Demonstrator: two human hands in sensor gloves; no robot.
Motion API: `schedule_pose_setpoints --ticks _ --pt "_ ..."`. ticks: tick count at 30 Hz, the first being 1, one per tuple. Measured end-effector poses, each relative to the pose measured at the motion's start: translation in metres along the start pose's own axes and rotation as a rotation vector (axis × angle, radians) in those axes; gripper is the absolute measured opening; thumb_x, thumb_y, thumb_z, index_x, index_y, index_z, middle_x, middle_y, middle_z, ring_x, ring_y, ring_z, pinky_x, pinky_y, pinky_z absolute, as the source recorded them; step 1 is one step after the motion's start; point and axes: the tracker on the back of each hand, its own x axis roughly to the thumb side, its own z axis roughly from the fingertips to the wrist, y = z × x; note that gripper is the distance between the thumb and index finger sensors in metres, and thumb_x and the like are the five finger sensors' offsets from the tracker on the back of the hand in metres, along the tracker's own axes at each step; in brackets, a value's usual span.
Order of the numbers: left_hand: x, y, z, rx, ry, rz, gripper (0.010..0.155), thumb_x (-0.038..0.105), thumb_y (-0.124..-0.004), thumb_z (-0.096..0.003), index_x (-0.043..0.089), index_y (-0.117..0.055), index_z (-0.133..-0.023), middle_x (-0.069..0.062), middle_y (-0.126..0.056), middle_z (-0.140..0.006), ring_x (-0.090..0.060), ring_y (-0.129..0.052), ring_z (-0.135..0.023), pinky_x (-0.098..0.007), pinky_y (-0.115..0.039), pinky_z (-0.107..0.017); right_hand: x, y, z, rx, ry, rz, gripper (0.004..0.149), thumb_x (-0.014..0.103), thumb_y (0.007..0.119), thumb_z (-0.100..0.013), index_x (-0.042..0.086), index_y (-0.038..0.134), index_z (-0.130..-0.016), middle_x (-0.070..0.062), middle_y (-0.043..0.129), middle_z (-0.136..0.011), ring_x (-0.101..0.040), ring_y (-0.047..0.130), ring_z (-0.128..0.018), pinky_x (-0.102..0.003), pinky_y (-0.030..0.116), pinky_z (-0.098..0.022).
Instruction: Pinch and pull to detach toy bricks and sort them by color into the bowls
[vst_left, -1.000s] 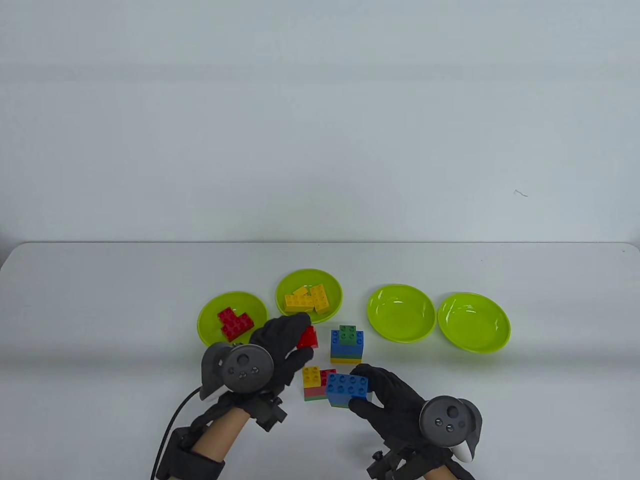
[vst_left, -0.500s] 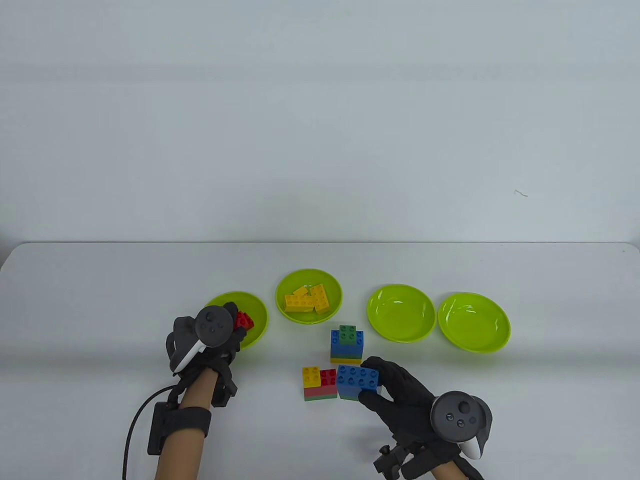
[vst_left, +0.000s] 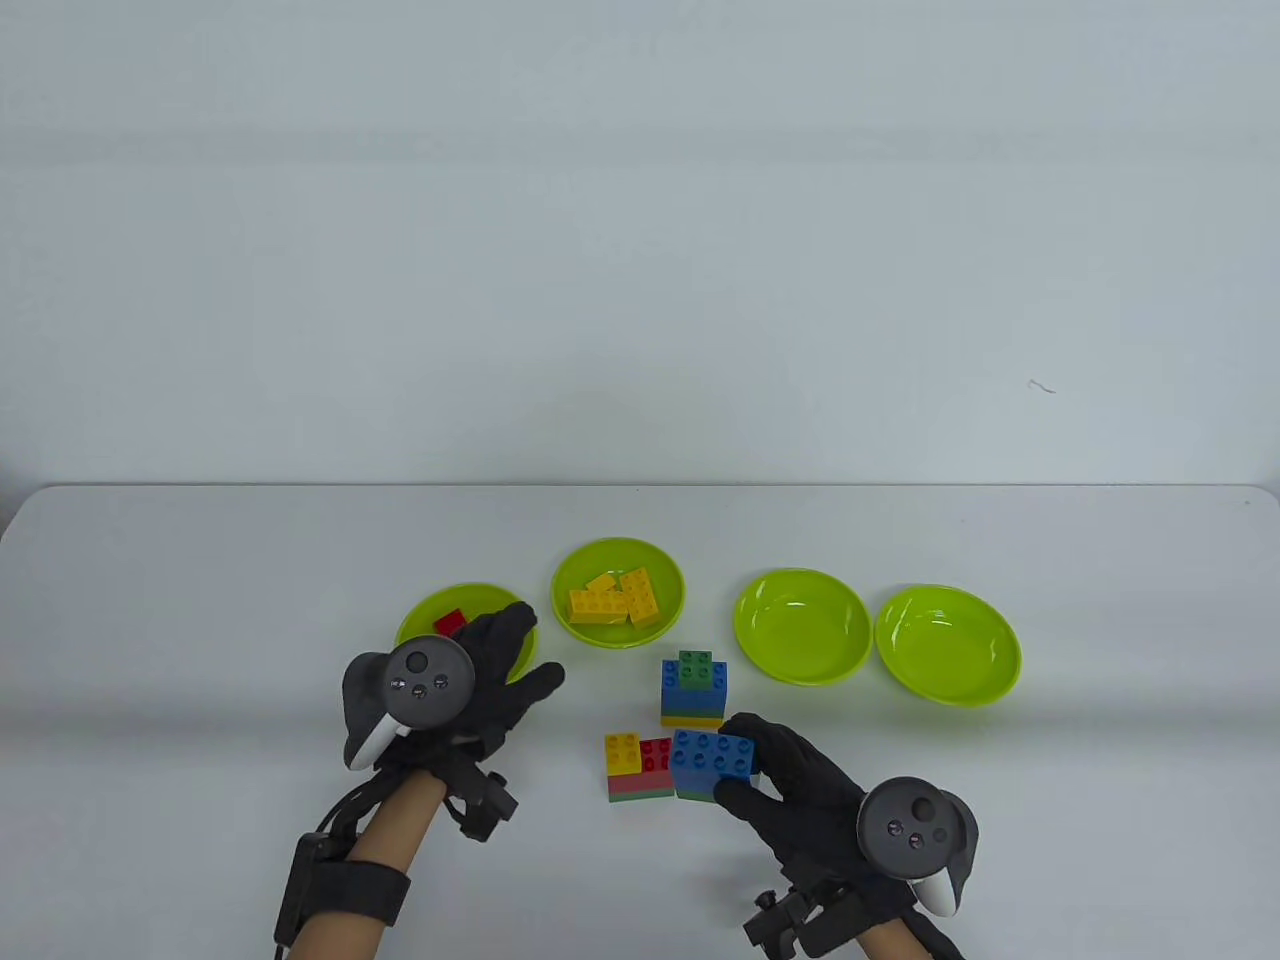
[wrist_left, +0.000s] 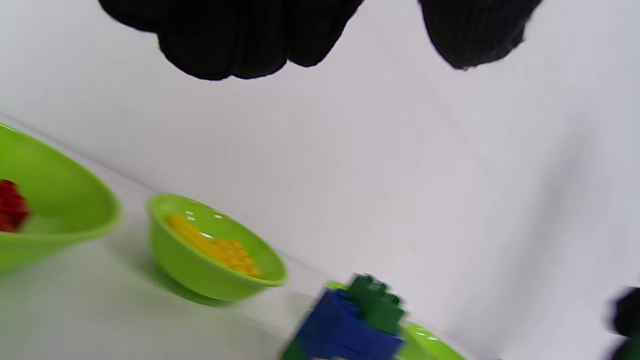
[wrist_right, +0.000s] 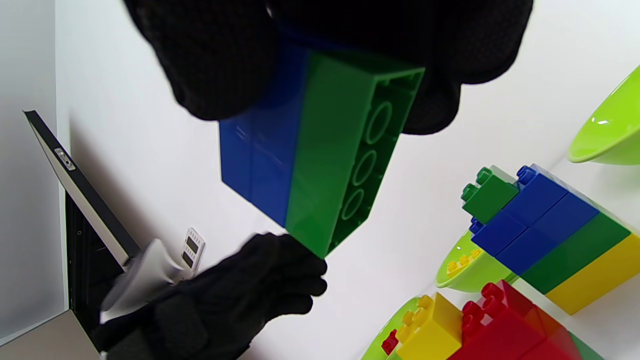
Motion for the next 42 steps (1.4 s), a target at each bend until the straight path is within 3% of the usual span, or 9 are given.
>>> schedule_pose_setpoints --ticks 3,6,12,22,26,30,35,42 --pt "0.034 -0.019 0.016 -0.079 -0.141 0.094 0.082 0.055 -0.067 -0.0513 -0.001 -0.052 -0.108 -0.033 -0.062 -0.104 -0.051 -0.067 -0.092 -0.062 -0.055 -0.069 0.005 0.0 0.001 -0.023 -0.008 -0.034 0.062 0.038 0.08 -0.048 0.007 0.067 -0.1 -0.019 0.079 -0.095 -0.038 0.086 -0.081 -0.054 0.065 -0.067" --pt "0.054 -0.042 0.028 -0.1 -0.204 0.161 0.084 0.056 -0.068 -0.0504 -0.002 -0.051 -0.109 -0.033 -0.061 -0.104 -0.051 -0.067 -0.092 -0.062 -0.055 -0.069 0.01 0.0 0.001 -0.024 -0.01 -0.074 0.062 0.038 0.079 -0.049 0.007 0.067 -0.1 -0.019 0.078 -0.095 -0.038 0.086 -0.081 -0.054 0.065 -0.067" --pt "0.066 -0.07 0.032 -0.039 -0.246 0.278 0.082 0.054 -0.07 -0.0492 -0.001 -0.052 -0.107 -0.031 -0.063 -0.102 -0.048 -0.07 -0.09 -0.059 -0.057 -0.068 0.013 0.004 0.002 -0.02 -0.006 -0.138 0.062 0.039 0.079 -0.049 0.007 0.066 -0.1 -0.019 0.078 -0.095 -0.037 0.086 -0.081 -0.054 0.066 -0.067" --pt "0.069 -0.078 0.042 0.074 -0.174 0.387 0.069 0.046 -0.072 -0.0496 -0.001 -0.061 -0.1 -0.029 -0.074 -0.092 -0.043 -0.08 -0.08 -0.057 -0.064 -0.061 0.016 0.006 0.003 0.003 -0.034 -0.136 0.062 0.038 0.08 -0.048 0.006 0.067 -0.1 -0.019 0.079 -0.094 -0.038 0.086 -0.08 -0.054 0.066 -0.066" --pt "0.068 -0.076 0.041 0.086 -0.191 0.357 0.069 0.046 -0.073 -0.0469 0.0 -0.066 -0.098 -0.027 -0.079 -0.088 -0.041 -0.084 -0.077 -0.056 -0.067 -0.059 0.016 0.005 0.002 0.015 -0.055 -0.125 0.061 0.039 0.081 -0.048 0.007 0.068 -0.099 -0.019 0.08 -0.093 -0.038 0.087 -0.079 -0.054 0.066 -0.066" --pt "0.069 -0.074 0.041 0.091 -0.228 0.301 0.068 0.046 -0.074 -0.0451 0.002 -0.069 -0.096 -0.025 -0.082 -0.086 -0.039 -0.087 -0.075 -0.055 -0.069 -0.059 0.017 0.0 0.0 0.034 -0.069 -0.116 0.063 0.047 0.081 -0.047 0.007 0.074 -0.095 -0.02 0.083 -0.091 -0.039 0.088 -0.077 -0.057 0.064 -0.066" --pt "0.069 -0.074 0.04 0.089 -0.235 0.249 0.067 0.046 -0.075 -0.0452 0.001 -0.071 -0.095 -0.026 -0.084 -0.084 -0.039 -0.088 -0.072 -0.055 -0.07 -0.057 0.022 -0.005 0.001 -0.004 -0.102 0.049 0.061 0.046 0.082 -0.046 0.008 0.076 -0.094 -0.019 0.085 -0.088 -0.038 0.089 -0.074 -0.056 0.065 -0.065" --pt "0.072 -0.074 0.041 0.061 -0.263 0.157 0.067 0.044 -0.075 -0.0451 -0.002 -0.072 -0.093 -0.028 -0.085 -0.081 -0.041 -0.088 -0.069 -0.057 -0.07 -0.056 0.027 -0.006 -0.002 0.063 -0.13 0.178 0.06 0.043 0.082 -0.046 0.003 0.08 -0.09 -0.022 0.09 -0.081 -0.038 0.093 -0.067 -0.057 0.068 -0.062"
